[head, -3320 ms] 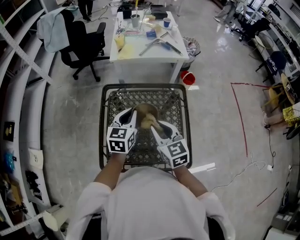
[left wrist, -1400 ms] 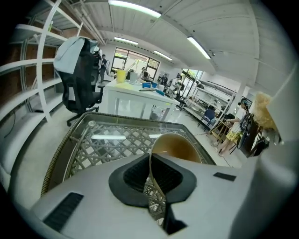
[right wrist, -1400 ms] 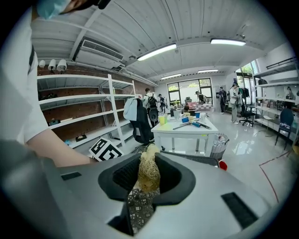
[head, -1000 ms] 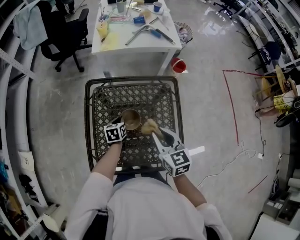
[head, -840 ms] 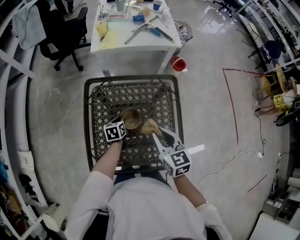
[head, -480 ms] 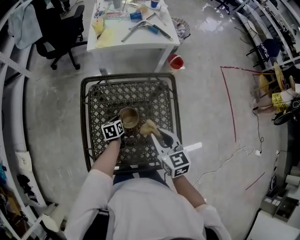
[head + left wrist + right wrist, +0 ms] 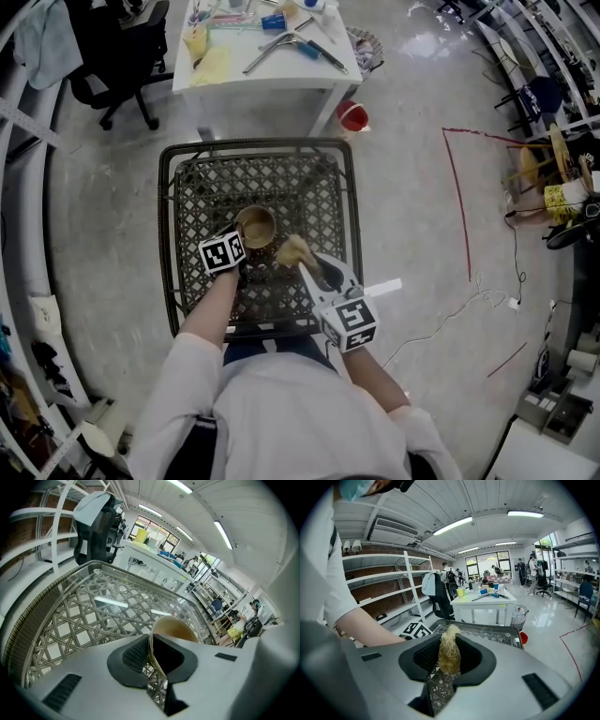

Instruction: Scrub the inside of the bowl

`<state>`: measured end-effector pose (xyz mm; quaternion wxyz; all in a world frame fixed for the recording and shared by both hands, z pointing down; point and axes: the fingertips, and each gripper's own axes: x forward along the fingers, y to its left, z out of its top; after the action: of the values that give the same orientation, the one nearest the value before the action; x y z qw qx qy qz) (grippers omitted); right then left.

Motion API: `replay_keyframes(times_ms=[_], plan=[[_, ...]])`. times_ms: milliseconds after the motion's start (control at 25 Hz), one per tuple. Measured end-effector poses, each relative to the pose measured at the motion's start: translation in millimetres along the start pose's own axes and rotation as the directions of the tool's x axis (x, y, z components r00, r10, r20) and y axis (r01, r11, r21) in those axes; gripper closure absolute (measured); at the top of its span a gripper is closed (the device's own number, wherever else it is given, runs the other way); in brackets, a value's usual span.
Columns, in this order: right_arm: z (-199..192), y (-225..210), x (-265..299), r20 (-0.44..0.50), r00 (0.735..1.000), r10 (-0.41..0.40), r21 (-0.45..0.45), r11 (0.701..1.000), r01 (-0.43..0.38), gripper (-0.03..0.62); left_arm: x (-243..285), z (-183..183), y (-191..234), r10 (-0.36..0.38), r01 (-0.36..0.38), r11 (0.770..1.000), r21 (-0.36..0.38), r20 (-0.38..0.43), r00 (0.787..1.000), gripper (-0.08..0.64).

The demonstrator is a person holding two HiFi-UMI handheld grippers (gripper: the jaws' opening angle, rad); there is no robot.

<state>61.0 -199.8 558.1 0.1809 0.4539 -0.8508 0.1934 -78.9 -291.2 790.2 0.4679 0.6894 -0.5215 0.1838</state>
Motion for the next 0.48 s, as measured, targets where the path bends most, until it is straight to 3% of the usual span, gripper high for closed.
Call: replay_keyframes(times_ms=[320,400,480], plan=[[6.4,5.6,3.2,0.009,1.000,0.024,0.002,1.000,-0.024,0.492,-6.8,2.1,-4.3,-0.038,0.038,0.999,0.008,0.020,0.999,0.512],[9.3,6.5,4.0,0.016,0.999,0.028,-0.001,1.000,-0.028,0.492,-7.6,3.5,-5.1,-0.048,0.048,0.999,0.000,0.017,0.999,0.389],[10.7,7.7,4.1,0.021,0.999,0.031,-0.006,0.999,-0.031,0.492,-9.7,5.3,-5.3,-0.050,0.050,0.999,0.000,0.019,0.999,0.383]])
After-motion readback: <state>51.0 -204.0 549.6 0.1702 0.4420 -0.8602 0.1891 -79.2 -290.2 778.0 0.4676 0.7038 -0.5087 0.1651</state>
